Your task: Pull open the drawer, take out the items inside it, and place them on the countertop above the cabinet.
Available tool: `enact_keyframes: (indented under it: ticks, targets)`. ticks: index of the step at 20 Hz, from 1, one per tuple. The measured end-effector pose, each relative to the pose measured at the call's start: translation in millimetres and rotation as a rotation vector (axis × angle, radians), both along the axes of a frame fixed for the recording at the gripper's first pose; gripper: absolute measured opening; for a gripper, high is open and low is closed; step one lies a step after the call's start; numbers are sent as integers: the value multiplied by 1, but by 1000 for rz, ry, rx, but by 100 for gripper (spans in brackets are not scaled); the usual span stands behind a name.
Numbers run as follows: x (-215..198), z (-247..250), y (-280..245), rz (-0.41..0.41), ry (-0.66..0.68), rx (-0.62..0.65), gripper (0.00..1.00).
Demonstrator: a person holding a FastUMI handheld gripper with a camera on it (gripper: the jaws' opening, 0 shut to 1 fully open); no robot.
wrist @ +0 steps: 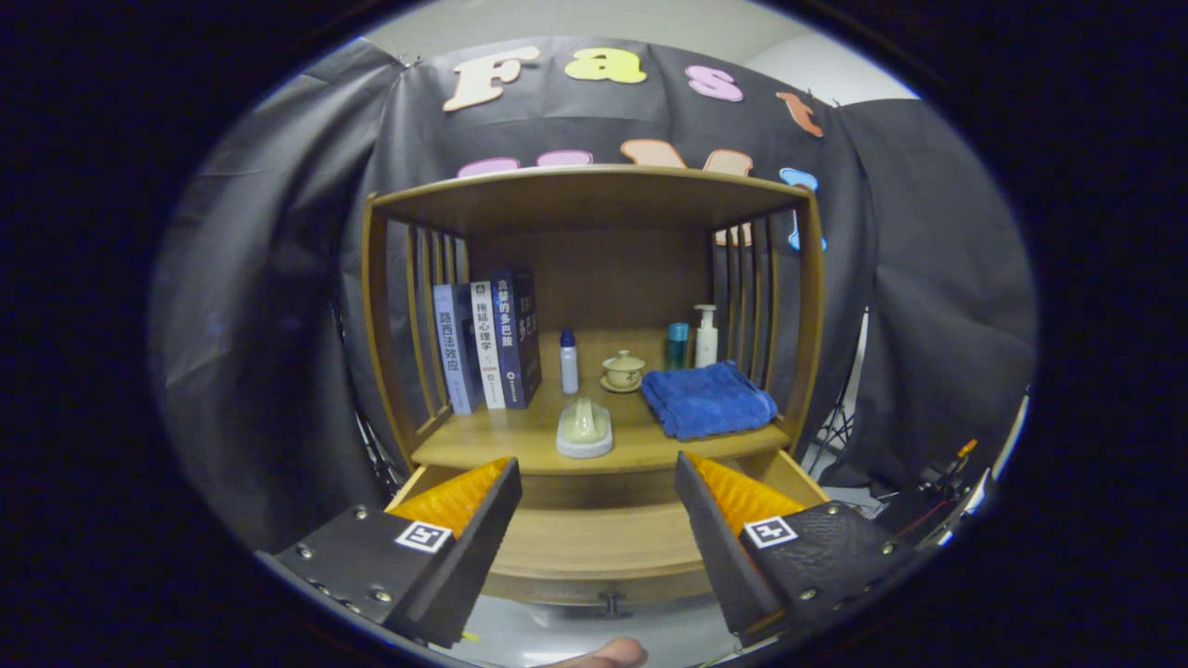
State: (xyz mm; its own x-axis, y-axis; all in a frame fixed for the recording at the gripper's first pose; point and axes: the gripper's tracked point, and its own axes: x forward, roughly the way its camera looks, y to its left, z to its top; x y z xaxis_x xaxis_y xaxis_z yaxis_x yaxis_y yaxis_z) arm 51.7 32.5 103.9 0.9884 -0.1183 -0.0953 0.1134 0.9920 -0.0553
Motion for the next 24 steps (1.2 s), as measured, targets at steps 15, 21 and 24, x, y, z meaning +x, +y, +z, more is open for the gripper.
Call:
enact_keyframes:
  ticks: [15,21,24]
  targets:
    - [-66,-129,-13,60,-35,-13,99]
    - [-41,-175,-21,57,22,0,99]
    - [-26,-190,-17,62,44,-28,99]
